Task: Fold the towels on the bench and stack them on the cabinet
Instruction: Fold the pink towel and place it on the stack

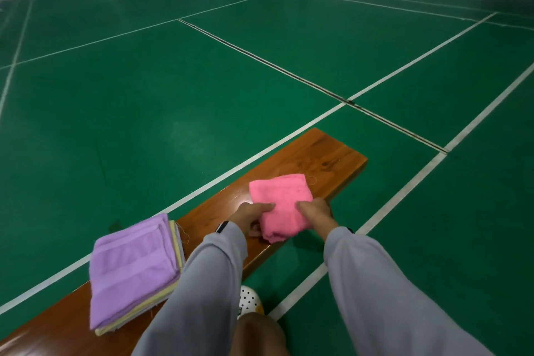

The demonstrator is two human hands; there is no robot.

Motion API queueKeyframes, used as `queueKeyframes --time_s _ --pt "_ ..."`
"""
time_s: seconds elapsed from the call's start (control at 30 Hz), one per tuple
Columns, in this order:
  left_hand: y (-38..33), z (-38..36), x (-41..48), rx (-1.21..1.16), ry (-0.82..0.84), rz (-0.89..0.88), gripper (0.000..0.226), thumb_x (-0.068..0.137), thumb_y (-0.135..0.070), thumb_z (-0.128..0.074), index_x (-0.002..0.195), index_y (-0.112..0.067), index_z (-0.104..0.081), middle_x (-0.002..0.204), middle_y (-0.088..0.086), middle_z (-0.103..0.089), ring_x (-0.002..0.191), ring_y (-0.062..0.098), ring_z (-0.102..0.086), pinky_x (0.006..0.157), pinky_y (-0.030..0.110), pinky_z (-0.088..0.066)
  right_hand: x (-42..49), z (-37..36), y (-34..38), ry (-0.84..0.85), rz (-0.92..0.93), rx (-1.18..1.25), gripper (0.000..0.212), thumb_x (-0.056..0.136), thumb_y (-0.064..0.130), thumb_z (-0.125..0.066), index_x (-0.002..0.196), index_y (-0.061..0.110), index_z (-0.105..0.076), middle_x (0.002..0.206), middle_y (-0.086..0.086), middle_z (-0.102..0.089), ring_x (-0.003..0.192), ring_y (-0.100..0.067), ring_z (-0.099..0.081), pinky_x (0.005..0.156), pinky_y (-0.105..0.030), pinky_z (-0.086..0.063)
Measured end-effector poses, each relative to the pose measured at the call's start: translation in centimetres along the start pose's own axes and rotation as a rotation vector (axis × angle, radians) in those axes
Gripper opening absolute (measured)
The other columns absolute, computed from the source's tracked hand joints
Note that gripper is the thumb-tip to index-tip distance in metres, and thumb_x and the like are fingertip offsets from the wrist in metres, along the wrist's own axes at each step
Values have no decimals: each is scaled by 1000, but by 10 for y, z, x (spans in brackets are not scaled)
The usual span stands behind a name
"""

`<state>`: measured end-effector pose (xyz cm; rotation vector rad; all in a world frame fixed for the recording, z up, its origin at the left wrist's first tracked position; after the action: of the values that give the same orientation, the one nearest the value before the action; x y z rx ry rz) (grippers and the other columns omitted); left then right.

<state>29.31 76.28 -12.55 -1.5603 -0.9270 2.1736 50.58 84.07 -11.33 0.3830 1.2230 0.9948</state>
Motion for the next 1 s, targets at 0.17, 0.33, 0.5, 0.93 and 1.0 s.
queueKeyframes --time_s 0.17,0.33,0.5,0.93,1.0 --pt "-10 -12 -15 -250 124 -79 75 69 -34 -89 131 -15 -50 123 14 -66 106 37 -68 78 49 -63 -17 -14 22 145 -6 156 40 93 23 -71 126 9 -54 105 -11 -65 94 -31 -66 64 -37 -59" --pt "-36 6 -53 -354 127 -148 39 94 -21 -67 126 -7 -50 86 16 -75 63 24 -73 45 26 -53 -40 -5 61 151 110 174 30 98 29 -64 117 8 -56 82 -12 -65 56 -18 -56 36 -19 -39" --pt "-71 43 -106 -497 6 -282 16 91 -14 -69 100 -2 -61 63 12 -64 42 20 -60 41 25 -50 -78 0 102 186 178 218 28 97 28 -65 107 3 -59 70 -12 -61 50 -19 -53 41 -23 -40" --pt "-20 160 -186 -481 -99 -244 32 97 -8 -45 66 -15 -49 37 -5 -40 30 7 -45 33 14 -35 -172 -103 115 438 121 -28 31 99 4 -32 72 12 -46 42 1 -40 27 -6 -30 28 -15 -19" --pt "-12 185 -194 -520 -124 -277 32 98 -7 -43 67 -15 -47 36 -5 -39 29 6 -45 33 13 -34 -187 -129 117 477 112 -16 31 98 2 -29 73 11 -44 40 0 -40 27 -6 -31 27 -15 -20"
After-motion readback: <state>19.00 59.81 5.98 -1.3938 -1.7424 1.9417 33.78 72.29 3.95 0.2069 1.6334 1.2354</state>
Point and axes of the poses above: each hand's wrist, its own x-axis towards the middle knuckle, its own z-axis out of the back of the hand, y = z × x, the point moved 10 cm from there along x, towards the middle knuckle
